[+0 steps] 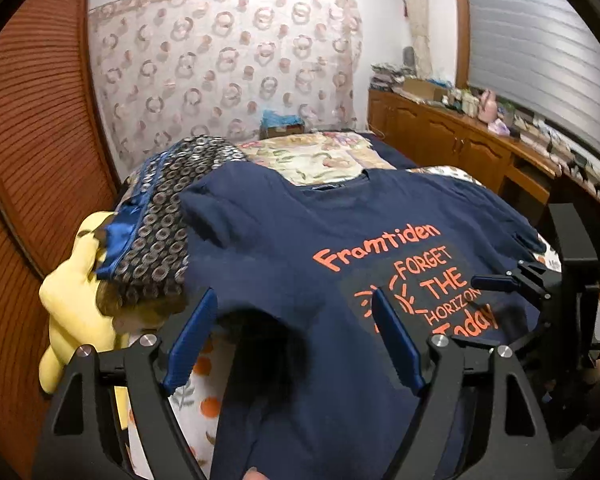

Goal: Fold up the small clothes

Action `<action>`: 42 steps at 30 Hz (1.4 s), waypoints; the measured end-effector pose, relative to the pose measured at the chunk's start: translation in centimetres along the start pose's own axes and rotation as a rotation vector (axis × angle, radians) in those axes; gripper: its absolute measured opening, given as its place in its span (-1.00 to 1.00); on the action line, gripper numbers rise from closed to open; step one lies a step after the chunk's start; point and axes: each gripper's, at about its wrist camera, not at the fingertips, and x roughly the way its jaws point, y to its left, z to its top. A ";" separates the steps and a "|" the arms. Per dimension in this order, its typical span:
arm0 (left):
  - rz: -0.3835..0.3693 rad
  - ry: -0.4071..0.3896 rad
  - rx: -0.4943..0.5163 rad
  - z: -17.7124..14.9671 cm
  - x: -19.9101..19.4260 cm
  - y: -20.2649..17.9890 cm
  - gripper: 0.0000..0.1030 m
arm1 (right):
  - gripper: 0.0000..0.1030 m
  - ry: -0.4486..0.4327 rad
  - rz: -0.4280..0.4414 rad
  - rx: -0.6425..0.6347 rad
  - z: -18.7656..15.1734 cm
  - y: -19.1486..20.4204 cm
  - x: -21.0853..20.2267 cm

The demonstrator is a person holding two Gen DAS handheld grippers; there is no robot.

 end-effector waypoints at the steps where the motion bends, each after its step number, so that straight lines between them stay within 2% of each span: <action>1: 0.005 -0.008 -0.017 -0.3 -0.3 0.3 0.56 | 0.75 0.001 0.003 0.002 0.0 0.0 0.0; 5: 0.018 -0.036 -0.098 -1.3 -2.1 1.8 0.56 | 0.75 -0.001 0.020 0.004 0.1 -0.2 0.0; 9: 0.051 -0.053 -0.115 -1.9 -3.4 2.8 0.56 | 0.75 -0.012 0.061 0.011 0.8 -0.6 -0.3; 12: 0.086 -0.056 -0.120 -2.2 -4.1 3.5 0.56 | 0.64 -0.042 0.112 0.005 2.2 -0.2 -0.6; 16: 0.128 -0.083 -0.149 -2.5 -4.9 4.3 0.56 | 0.45 -0.098 0.182 -0.070 5.0 1.7 -0.7; 19: 0.158 -0.106 -0.171 -2.8 -5.5 5.0 0.56 | 0.43 -0.114 0.212 -0.131 7.2 3.7 0.5; 24: 0.165 -0.102 -0.177 -3.1 -5.7 5.7 0.56 | 0.43 -0.110 0.278 -0.232 9.8 7.5 3.7; 26: 0.174 -0.107 -0.178 -3.2 -5.9 5.9 0.56 | 0.28 -0.090 0.291 -0.276 10.3 9.0 5.4; 29: 0.176 -0.117 -0.189 -3.5 -6.4 6.3 0.56 | 0.10 -0.052 0.276 -0.330 10.9 10.8 8.1; 33: 0.176 -0.120 -0.204 -3.9 -6.6 6.9 0.56 | 0.10 -0.013 0.262 -0.375 11.3 12.3 10.8; 35: 0.175 -0.118 -0.210 -4.1 -6.6 7.0 0.56 | 0.07 -0.001 0.221 -0.419 11.4 13.1 11.9; 36: 0.176 -0.116 -0.211 -4.2 -6.6 7.1 0.56 | 0.02 0.005 0.203 -0.437 11.7 13.7 12.3; 37: 0.177 -0.113 -0.212 -4.3 -6.5 7.2 0.56 | -0.14 0.016 0.181 -0.457 11.7 14.0 12.6; 39: 0.178 -0.109 -0.213 -4.5 -6.3 7.1 0.56 | -0.32 0.038 0.164 -0.479 11.8 14.7 13.0; 41: 0.179 -0.109 -0.215 -4.5 -6.2 7.2 0.56 | -0.77 0.043 0.172 -0.494 12.1 15.0 13.3; 42: 0.178 -0.110 -0.216 -4.5 -6.2 7.2 0.56 | -0.80 0.036 0.169 -0.495 12.2 15.0 13.1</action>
